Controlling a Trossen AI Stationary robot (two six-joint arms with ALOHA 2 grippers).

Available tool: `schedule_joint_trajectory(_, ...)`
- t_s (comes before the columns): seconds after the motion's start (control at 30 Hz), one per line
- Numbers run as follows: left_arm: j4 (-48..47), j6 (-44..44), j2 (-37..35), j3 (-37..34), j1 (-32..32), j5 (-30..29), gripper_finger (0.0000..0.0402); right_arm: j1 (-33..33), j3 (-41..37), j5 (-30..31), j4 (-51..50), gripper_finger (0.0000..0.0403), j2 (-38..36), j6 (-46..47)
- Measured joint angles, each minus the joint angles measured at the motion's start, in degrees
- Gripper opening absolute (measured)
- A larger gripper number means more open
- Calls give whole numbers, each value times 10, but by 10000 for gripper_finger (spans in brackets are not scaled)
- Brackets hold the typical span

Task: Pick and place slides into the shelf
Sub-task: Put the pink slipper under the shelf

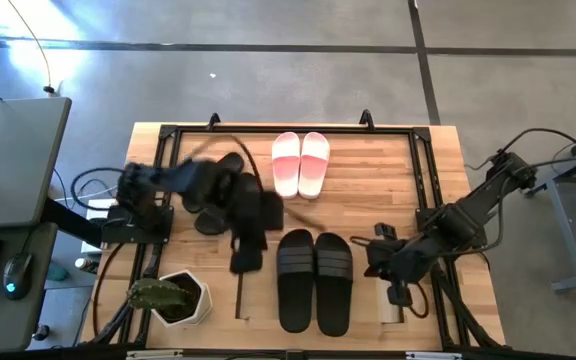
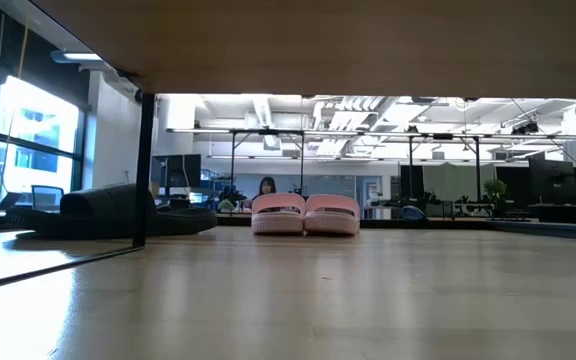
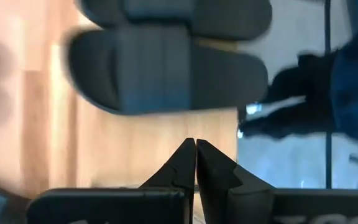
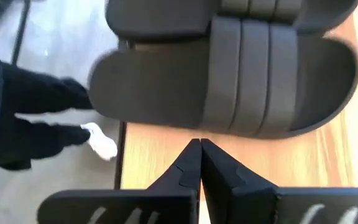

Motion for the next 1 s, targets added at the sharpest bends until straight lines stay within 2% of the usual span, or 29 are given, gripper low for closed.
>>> schedule_joint_trajectory(0.17,15,55,-35,0,80,-2,3,-27,6,16,-5,0,-26,16)
schedule_joint_trajectory(0.33,51,135,-42,0,200,16,3,-74,6,22,-28,0,-49,33)
schedule_joint_trajectory(0.4,54,163,-37,-1,262,66,3,-96,6,22,-44,0,-56,46)
schedule_joint_trajectory(0.57,60,235,19,-1,432,279,3,-152,6,14,-64,0,-68,60)
schedule_joint_trajectory(0.63,64,243,52,-1,492,345,3,-179,6,11,-66,0,-69,55)
schedule_joint_trajectory(0.8,60,232,146,-1,591,424,3,-255,6,-39,-66,0,-69,44)
schedule_joint_trajectory(0.9,54,198,190,-1,615,466,3,-293,6,-72,-66,0,-69,43)
schedule_joint_trajectory(1.0,48,183,218,0,624,469,3,-322,6,-104,-65,0,-69,34)
